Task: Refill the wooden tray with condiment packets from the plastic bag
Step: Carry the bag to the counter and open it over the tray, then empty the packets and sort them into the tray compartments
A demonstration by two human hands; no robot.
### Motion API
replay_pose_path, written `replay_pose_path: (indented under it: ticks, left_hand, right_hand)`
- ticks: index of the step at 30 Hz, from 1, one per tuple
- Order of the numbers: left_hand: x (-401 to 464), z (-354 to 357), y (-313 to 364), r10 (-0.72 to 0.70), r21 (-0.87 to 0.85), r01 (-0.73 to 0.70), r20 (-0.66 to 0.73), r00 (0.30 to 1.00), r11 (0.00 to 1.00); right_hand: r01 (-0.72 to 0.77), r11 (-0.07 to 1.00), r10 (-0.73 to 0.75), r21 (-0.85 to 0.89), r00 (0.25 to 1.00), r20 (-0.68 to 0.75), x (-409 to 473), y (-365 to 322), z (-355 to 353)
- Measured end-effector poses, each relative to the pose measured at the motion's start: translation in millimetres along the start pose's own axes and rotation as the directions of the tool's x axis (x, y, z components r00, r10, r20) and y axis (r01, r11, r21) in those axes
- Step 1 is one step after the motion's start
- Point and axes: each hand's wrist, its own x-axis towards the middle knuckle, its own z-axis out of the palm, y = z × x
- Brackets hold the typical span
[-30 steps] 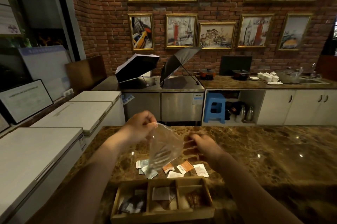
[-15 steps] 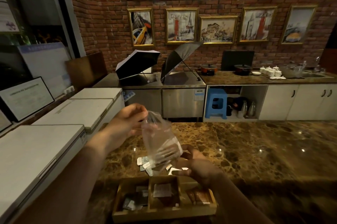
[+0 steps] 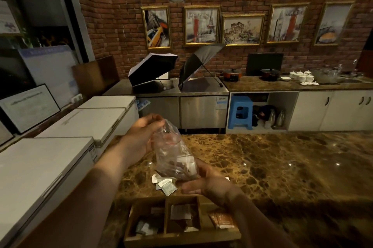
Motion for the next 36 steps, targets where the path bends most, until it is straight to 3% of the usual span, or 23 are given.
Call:
replay_pose_path:
  ticks: [6, 10, 13, 17, 22, 27, 28, 32, 36]
  left_hand:
    - [12, 9, -2, 0.014, 0.038, -0.014, -0.018, 1.000, 0.999]
    - [6, -2, -7, 0.002, 0.257, 0.035, -0.141, 0.990, 0.966]
    - [2, -20, -25, -0.066, 0.435, 0.121, -0.139, 0.988, 0.892]
    - [-3, -33, -54, -0.205, 0.527, 0.246, -0.136, 0.969, 0.814]
    - [2, -37, -76, -0.052, 0.639, 0.157, -0.181, 0.982, 0.753]
    - [13, -14, -81, 0.136, 0.803, -0.063, -0.023, 0.990, 0.592]
    - [14, -5, -78, 0.135, 0.798, -0.074, -0.009, 0.991, 0.599]
    - [14, 25, -80, -0.045, 0.720, 0.001, 0.042, 0.998, 0.694]
    - [10, 39, -96, -0.175, 0.820, -0.056, 0.187, 0.967, 0.569]
  right_hand:
    - [-0.011, 0.999, 0.003, -0.051, 0.988, -0.153, 0, -8, -4]
    - [-0.094, 0.982, 0.066, -0.161, 0.983, -0.171, -11, -14, -28]
    - [-0.135, 0.968, 0.098, -0.212, 0.979, -0.177, -19, -21, -44]
    - [-0.150, 0.930, 0.074, -0.335, 0.971, -0.227, -29, -27, -53]
    - [-0.187, 0.872, 0.080, -0.453, 0.966, -0.244, -33, -31, -54]
    - [-0.249, 0.772, 0.105, -0.584, 0.957, -0.269, -26, -28, -54]
    - [-0.263, 0.749, 0.119, -0.608, 0.956, -0.267, -24, -28, -55]
    - [-0.315, 0.656, 0.159, -0.686, 0.946, -0.282, -22, -33, -55]
    - [-0.354, 0.582, 0.181, -0.732, 0.934, -0.308, -21, -36, -53]
